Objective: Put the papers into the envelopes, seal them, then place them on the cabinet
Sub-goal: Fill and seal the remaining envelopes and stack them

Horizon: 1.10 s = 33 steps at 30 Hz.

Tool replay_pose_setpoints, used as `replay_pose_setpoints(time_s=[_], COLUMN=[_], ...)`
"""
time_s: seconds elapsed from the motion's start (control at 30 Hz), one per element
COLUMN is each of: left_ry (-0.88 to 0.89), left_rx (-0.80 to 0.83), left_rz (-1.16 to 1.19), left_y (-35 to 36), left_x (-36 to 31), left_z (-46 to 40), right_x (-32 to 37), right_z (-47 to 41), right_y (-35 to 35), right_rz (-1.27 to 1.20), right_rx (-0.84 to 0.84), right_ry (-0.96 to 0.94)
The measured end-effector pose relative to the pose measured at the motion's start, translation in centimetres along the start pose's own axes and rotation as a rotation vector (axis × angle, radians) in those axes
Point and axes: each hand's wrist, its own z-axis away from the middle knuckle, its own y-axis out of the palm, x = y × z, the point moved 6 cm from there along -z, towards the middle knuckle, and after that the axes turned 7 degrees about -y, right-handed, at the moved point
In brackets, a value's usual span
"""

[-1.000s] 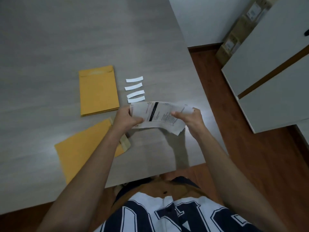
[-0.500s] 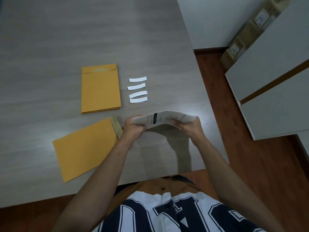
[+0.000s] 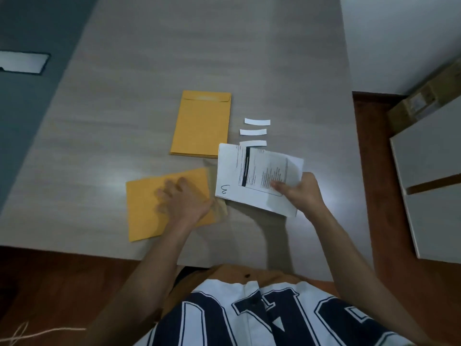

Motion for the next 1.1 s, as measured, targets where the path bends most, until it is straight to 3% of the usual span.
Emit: replay_pose_setpoints(time_s=[0.23,0.6,0.83,0.9,1.03,1.1], left_ry=[0.039,0.107,0.144,0.215,0.598,0.699], left_rx=[-0.017,-0.011,-0.011,0.025,0.016,-0.007], left_rz=[0.058,0.066,-0.001,-0.071,-0.487,-0.55], left_y=[0.5,1.1,0.2,-0.8,-1.1,-0.9], left_x=[0.1,0.6,0.3,0.1,-0.8,-1.0], left_z=[0.3,0.3,0.6,0.4,-0.4,-0.8], right_x=[2.6,0.7,0.8,0.7,0.1,0.1], right_z=[0.4,-0.9,-0.9,-1.1,-1.1,-1.0], right_y=[2.2,7.9,12.2,11.6,10.4,10.4], right_rz=[0.346,0.071,0.033,0.021,0.084,0.114], right_rx=[0.012,0.382,0.4,0.346,0.286,0.285], right_ry=[-0.147,0.108,0.125,0.087,0.059,0.054])
